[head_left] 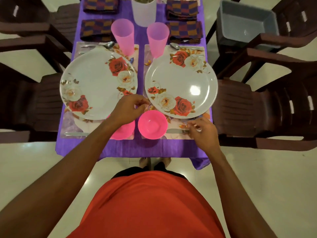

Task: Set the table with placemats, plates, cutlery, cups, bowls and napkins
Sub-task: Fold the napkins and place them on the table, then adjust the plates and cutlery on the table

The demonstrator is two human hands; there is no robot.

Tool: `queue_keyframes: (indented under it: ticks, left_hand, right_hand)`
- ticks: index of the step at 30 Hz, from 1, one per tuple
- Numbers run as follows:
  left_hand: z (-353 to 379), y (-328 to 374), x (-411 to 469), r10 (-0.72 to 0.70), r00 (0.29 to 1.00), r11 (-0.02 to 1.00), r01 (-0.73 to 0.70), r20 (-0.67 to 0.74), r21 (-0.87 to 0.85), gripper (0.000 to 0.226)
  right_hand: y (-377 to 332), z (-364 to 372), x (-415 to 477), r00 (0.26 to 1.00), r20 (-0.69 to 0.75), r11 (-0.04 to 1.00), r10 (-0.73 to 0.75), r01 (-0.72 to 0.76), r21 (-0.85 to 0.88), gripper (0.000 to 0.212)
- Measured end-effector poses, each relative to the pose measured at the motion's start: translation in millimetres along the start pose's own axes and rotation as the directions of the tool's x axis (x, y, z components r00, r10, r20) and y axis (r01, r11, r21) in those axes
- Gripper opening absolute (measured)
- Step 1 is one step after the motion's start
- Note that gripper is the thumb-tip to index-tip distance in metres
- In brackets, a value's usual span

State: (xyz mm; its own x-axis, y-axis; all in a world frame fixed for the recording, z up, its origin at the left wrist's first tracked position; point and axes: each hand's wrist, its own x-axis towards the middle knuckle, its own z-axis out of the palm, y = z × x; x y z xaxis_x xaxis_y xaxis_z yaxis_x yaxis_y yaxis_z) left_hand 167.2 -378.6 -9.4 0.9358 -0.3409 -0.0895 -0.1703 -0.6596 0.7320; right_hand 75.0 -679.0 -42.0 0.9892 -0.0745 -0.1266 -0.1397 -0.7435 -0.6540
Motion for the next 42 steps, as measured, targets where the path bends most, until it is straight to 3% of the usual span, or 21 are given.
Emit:
queue_keyframes:
  ticks: [4,8,16,23,26,32,37,42]
  left_hand:
    - [-21.7,-10.0,-28.0,-0.143,0.979,0.986,0.129,-0.145,-0.107,0.015]
    - [-50.8,-35.9,-75.2,-0.232,0.942,0.961,0.185,-0.241,-0.204,0.013]
    - [-144.6,-145.0,-216.5,-0.29,0.88,0.954,0.233,-0.377,-0.189,0.013]
    - [-296.0,-258.5,-335.6,-0.334,0.826,0.939,0.336,-0.454,-0.079,0.012]
    - [-367.0,-290.0,-353.2,-0.304,0.818,0.935,0.353,-0.488,0.009,0.013]
    - [-501.9,-360.5,-319.9,-0.11,0.897,0.941,0.233,-0.428,0.247,0.01]
    - [-603.6,-433.3,-250.5,0.032,0.967,0.899,0.082,-0.252,0.43,0.015]
    - [-675.5,-527.7,-177.5,0.121,0.993,0.816,-0.101,0.003,0.569,0.017]
  right_hand:
    - [-41.7,12.2,6.8,0.992,-0.091,0.986,-0.086,0.098,0.133,0.012]
    - [-104.5,55.1,17.9,0.971,-0.013,0.954,-0.237,0.236,0.184,0.012]
    - [-277.3,197.5,-6.5,0.87,0.161,0.87,-0.466,0.417,0.263,0.013]
    - [-449.1,358.3,-47.7,0.858,0.192,0.859,-0.477,0.409,0.307,0.012]
    - [-517.6,404.5,-56.6,0.866,0.224,0.867,-0.446,0.357,0.349,0.012]
    - [-616.0,492.0,-33.6,0.891,0.221,0.867,-0.397,0.285,0.409,0.008]
    - [-672.6,571.1,14.4,0.934,0.224,0.84,-0.278,0.123,0.528,0.01]
    - [-735.9,654.9,70.1,0.966,0.258,0.708,0.013,-0.191,0.68,0.014]
